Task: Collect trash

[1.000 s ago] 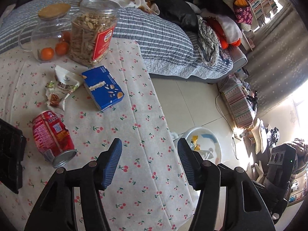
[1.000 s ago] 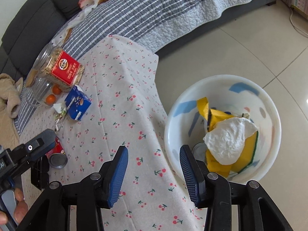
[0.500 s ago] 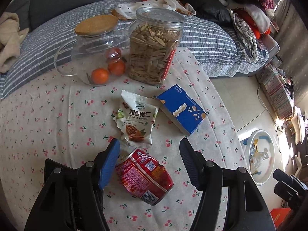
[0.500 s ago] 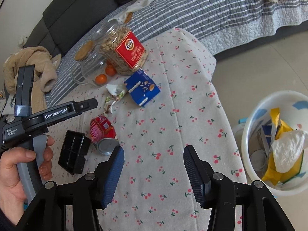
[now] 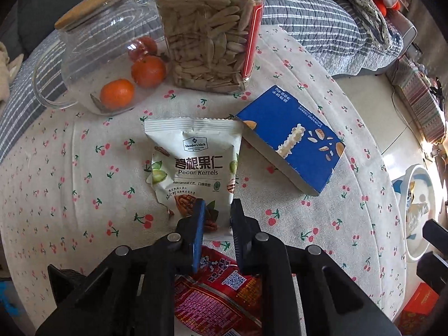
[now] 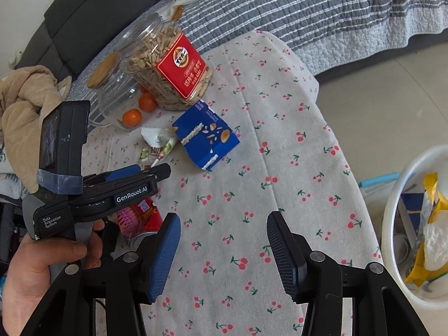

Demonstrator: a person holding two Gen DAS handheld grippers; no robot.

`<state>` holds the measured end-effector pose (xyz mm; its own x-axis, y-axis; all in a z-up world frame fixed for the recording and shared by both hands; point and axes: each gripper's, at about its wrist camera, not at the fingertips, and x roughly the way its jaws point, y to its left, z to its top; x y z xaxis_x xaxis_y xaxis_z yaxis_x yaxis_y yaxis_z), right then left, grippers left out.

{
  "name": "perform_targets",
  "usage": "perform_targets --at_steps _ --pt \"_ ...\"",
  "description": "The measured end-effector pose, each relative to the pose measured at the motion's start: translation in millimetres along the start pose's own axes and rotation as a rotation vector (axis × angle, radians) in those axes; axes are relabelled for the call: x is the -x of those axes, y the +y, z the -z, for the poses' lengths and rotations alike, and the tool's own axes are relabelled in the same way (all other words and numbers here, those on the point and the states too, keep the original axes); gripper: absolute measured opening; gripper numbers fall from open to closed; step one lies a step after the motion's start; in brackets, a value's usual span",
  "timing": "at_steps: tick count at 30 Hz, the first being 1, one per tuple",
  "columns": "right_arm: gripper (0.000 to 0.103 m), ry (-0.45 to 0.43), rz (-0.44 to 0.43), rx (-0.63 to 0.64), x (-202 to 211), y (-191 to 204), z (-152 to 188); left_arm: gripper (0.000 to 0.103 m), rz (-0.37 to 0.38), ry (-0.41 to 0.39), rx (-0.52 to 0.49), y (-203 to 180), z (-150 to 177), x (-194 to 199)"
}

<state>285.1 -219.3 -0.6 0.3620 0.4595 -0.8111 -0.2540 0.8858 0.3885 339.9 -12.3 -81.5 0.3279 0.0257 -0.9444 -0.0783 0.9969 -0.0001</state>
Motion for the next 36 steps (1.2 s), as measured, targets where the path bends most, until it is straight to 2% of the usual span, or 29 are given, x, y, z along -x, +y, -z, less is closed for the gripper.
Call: perform_targets --at_steps 4,9,12,19,28,29,31,33,34,35,36 --pt "0.059 0.002 0.107 0.07 -24.3 2.5 -8.0 0.006 0.079 -0.044 0.041 12.5 -1.3 22.6" --pt "0.077 0.014 0.167 0.201 -56.9 18.8 -15.4 0.004 0.15 -0.099 0.058 27.6 4.1 56.7" --pt "0.081 0.008 0.186 0.281 -73.5 32.7 -20.3 0.004 0.172 -0.106 0.082 37.7 8.7 67.0" --pt "0.085 -0.015 0.248 0.46 -107.9 59.3 -26.7 0.004 0.219 -0.124 0.107 47.9 15.4 81.8" --pt "0.084 -0.079 0.258 0.458 -124.0 69.4 -35.3 0.004 0.259 -0.129 0.116 45.6 16.4 85.5" --pt "0.079 -0.079 0.265 0.464 -125.5 70.4 -35.0 0.004 0.264 -0.129 0.119 46.1 16.7 85.5" --pt "0.063 -0.074 0.259 0.452 -124.1 71.8 -36.0 0.004 0.272 -0.131 0.127 48.8 17.7 86.6" --pt "0.059 -0.072 0.214 0.416 -115.5 72.5 -37.4 0.004 0.282 -0.137 0.14 53.3 18.4 89.5" --pt "0.031 -0.068 0.19 0.414 -110.9 74.3 -38.0 0.004 0.29 -0.142 0.148 55.6 18.6 91.6" --pt "0.017 -0.078 0.196 0.409 -104.2 77.5 -38.2 0.004 0.299 -0.147 0.156 57.8 18.9 93.4" --pt "0.011 -0.085 0.216 0.403 -98.1 80.3 -38.0 0.004 0.306 -0.152 0.162 59.4 19.3 95.6"
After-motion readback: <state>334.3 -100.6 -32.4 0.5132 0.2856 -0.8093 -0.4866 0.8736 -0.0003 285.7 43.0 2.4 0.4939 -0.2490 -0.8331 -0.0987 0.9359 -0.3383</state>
